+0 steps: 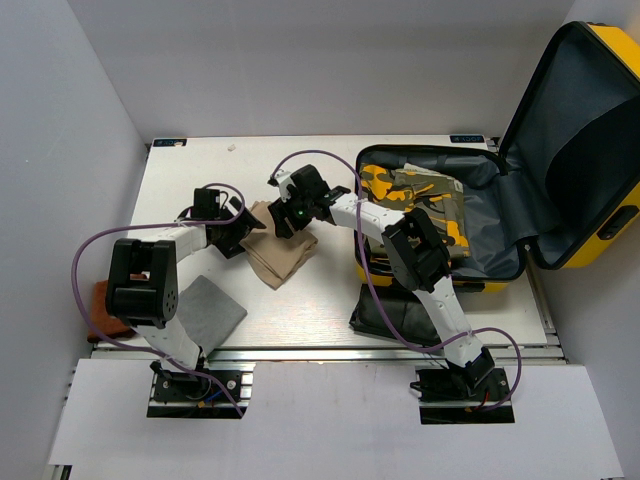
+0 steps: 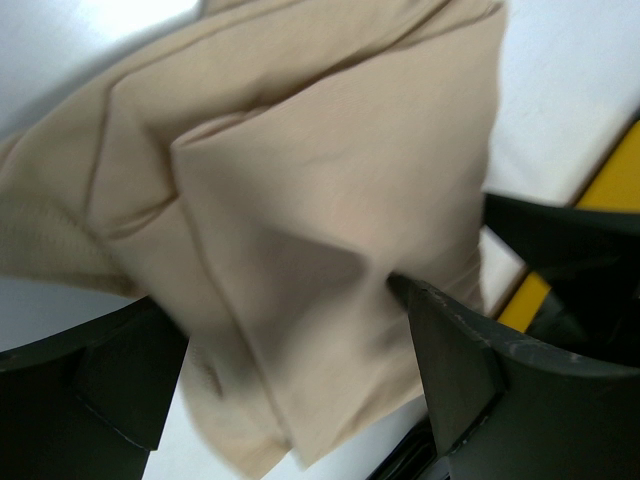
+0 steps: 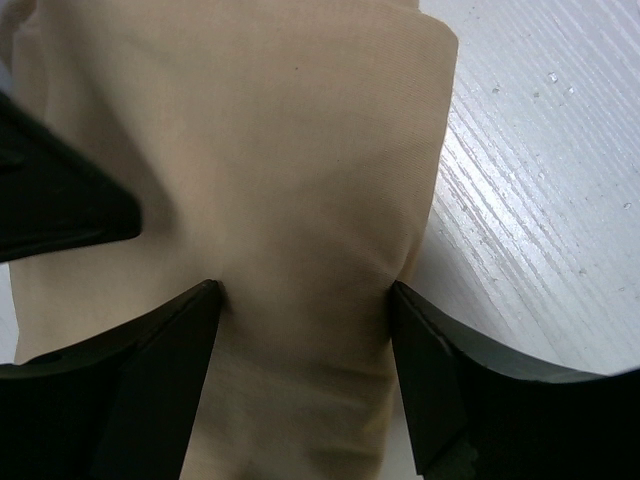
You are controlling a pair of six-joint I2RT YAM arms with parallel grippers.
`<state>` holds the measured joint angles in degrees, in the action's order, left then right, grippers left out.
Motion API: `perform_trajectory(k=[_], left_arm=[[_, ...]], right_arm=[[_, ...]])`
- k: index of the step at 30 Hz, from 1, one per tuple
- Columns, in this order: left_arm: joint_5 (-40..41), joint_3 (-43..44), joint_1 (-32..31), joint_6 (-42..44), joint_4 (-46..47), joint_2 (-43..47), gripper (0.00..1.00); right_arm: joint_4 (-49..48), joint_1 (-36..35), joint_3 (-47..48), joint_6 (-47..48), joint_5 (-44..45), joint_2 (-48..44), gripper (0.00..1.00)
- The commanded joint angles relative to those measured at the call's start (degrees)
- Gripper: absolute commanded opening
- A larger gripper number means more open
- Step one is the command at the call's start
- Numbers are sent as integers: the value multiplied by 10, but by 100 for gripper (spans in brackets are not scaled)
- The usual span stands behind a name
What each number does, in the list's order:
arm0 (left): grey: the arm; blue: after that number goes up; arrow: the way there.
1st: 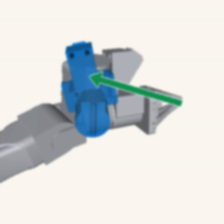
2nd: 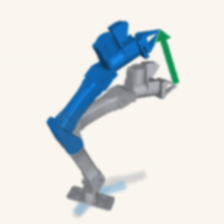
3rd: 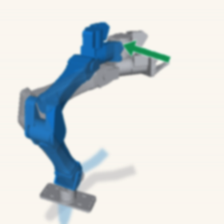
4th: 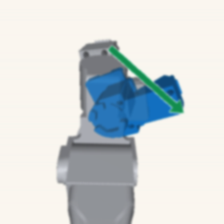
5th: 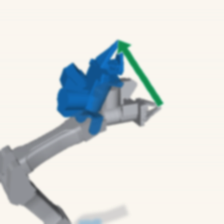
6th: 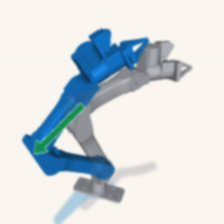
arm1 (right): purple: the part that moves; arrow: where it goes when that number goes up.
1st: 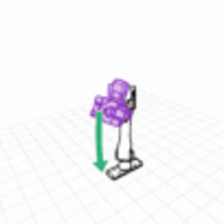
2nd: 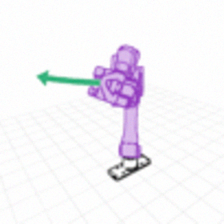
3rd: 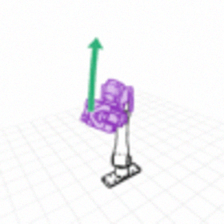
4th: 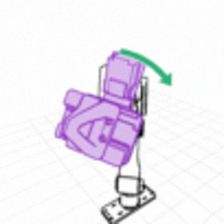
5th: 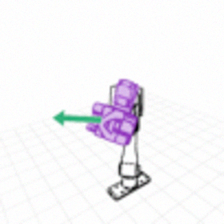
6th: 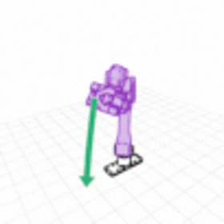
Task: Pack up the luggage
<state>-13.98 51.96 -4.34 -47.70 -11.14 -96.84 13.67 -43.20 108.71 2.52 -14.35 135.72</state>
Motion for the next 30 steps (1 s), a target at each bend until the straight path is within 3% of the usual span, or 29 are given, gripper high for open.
perform_trajectory(k=[1, 2, 3, 6, 7, 8, 10, 12, 17, 23, 27, 30], left_arm=[[13, 5, -6, 3, 0, -63, 96], [14, 8, -6, 6, 0, -67, 91], [14, 9, -6, 8, 1, -75, 72], [16, 14, -11, 21, 1, -78, 35], [16, 21, -11, 29, -4, -78, 10], [16, 23, -11, 35, -6, -75, 2], [14, 31, -17, 54, -10, -62, 0], [-2, 38, -24, 72, 1, -46, 0], [-60, 63, -55, 134, 31, 43, 0], [-119, 98, -114, 164, 107, 139, 0], [-142, 195, -170, 178, 123, 126, 0], [-141, 293, -220, 189, 116, 63, 0]], right_arm=[[14, 0, -11, -13, -38, 7, 70], [15, 0, -9, -15, -43, 9, 63], [17, 0, -7, -17, -47, 9, 58], [17, -1, -9, -21, -58, 7, 38], [14, 0, -9, -20, -53, 3, 34], [13, 0, -9, -20, -51, -1, 26], [10, 0, -7, -38, -37, -13, 17], [10, 1, -6, -44, -29, -28, 1], [14, 1, -22, -56, 42, -108, 0], [15, 14, -105, -88, 165, -284, 0], [43, 40, -147, -115, 265, -365, 0], [81, 79, -156, -112, 320, -404, 0]])
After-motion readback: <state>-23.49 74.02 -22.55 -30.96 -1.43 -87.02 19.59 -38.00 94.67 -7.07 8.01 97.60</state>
